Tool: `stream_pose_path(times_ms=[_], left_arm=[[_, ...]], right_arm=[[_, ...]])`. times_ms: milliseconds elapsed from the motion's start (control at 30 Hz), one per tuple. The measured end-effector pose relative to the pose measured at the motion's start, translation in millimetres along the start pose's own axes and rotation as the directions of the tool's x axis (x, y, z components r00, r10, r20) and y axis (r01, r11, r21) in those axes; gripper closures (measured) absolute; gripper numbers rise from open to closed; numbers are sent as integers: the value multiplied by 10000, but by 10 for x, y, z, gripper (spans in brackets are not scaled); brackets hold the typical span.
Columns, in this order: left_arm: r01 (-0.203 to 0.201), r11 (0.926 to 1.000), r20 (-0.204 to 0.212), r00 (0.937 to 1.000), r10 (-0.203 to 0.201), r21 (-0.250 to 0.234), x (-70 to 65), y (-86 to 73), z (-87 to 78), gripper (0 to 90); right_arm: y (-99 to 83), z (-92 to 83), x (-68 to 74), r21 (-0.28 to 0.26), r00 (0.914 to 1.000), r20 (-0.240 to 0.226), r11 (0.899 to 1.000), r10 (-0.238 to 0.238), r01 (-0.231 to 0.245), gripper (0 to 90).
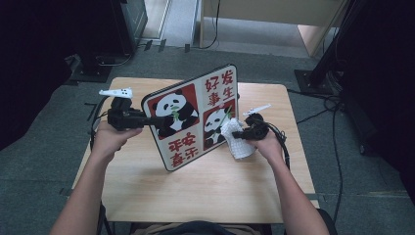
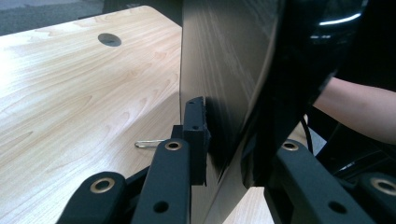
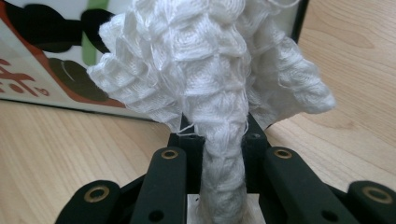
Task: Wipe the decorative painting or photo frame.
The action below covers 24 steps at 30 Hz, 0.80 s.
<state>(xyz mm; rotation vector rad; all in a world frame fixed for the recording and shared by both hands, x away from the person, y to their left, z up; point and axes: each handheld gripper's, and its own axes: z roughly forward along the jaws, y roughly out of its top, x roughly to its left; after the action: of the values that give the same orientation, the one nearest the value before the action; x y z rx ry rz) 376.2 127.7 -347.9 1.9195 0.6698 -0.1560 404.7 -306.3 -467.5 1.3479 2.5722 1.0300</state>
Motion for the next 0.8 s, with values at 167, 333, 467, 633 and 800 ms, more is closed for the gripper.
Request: stream_pose_path(times_ms=[167, 333, 467, 633, 800], left_arm=[[-7, 10000, -15, 10000, 7, 0, -2, 1, 2, 762], [-18, 10000, -56, 10000, 18, 18, -7, 3, 3, 762], [-15, 10000, -104, 9999, 15, 21, -9, 3, 3, 763], [-9, 10000, -157, 9999, 9, 23, -10, 4, 2, 764], [-19, 10000, -186, 9998, 20, 37, -10, 3, 0, 766]], right_arm=[[12, -42, 0, 4, 9999, -55, 10000, 89, -89, 775], [63, -153, 12, -210, 10000, -55, 9998, -34, 32, 782], [124, -255, 33, -337, 9999, -29, 9993, -135, 134, 785], [222, -402, 95, -693, 9998, -104, 9975, -178, 170, 788], [309, -503, 174, -909, 9989, -122, 9949, -451, 438, 791]])
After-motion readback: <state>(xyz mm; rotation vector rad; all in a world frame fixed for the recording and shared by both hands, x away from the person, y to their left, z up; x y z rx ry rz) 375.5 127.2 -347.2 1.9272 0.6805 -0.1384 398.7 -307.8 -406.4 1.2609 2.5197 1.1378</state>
